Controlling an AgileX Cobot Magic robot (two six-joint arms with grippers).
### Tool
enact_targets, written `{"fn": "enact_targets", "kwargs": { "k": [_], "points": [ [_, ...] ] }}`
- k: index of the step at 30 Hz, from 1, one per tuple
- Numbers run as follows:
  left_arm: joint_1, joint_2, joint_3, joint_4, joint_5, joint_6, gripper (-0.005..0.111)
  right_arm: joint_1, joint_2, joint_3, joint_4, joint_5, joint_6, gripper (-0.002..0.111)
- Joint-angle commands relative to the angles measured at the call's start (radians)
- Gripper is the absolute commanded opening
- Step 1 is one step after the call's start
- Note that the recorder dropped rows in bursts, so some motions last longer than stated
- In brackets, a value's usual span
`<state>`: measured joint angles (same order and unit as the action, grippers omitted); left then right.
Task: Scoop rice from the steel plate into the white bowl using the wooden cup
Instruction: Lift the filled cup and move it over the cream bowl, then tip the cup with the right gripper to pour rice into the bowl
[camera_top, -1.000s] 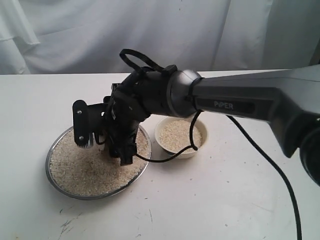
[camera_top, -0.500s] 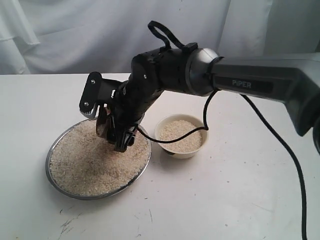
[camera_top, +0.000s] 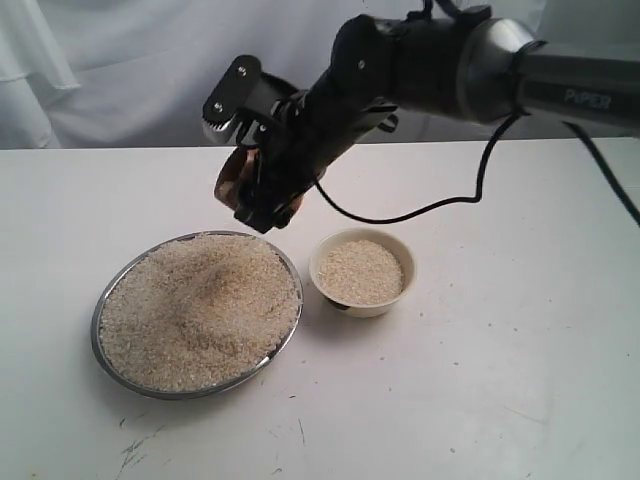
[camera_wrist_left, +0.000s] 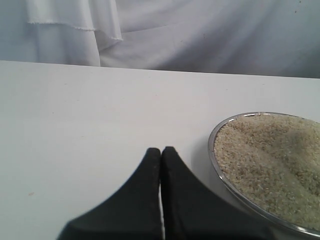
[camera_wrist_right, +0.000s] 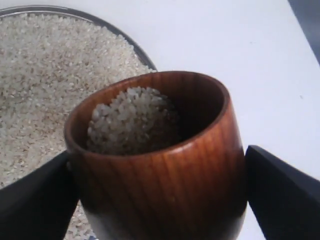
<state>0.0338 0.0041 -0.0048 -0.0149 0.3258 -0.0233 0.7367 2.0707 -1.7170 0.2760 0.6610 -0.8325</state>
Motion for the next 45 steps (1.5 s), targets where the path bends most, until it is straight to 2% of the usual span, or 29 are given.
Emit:
{"fn": "enact_targets", "kwargs": {
  "k": [1, 7, 18, 24, 38, 45],
  "points": [
    [0.002, -0.004, 0.005, -0.002, -0.007, 0.0, 0.0, -0.054, -0.053, -0.008, 0.02, 0.037, -0.01, 0.0],
    [0.002, -0.004, 0.005, -0.002, -0.007, 0.0, 0.0, -0.099, -0.104, 0.026, -0.076, 0.071, -0.003, 0.0],
    [0.002, -0.004, 0.005, -0.002, -0.007, 0.0, 0.0, -0.099, -0.211, 0.311, -0.484, -0.08, 0.204, 0.0],
    [0.002, -0.004, 0.005, -0.002, -0.007, 0.0, 0.0, -0.099, -0.217, 0.406, -0.751, -0.119, 0.366, 0.0],
    [0.002, -0.004, 0.005, -0.002, -0.007, 0.0, 0.0, -0.095, -0.217, 0.476, -1.035, -0.204, 0.377, 0.0],
    [0.002, -0.004, 0.005, -0.002, -0.007, 0.0, 0.0, -0.039, -0.217, 0.516, -1.215, -0.181, 0.332, 0.0]
  ]
}}
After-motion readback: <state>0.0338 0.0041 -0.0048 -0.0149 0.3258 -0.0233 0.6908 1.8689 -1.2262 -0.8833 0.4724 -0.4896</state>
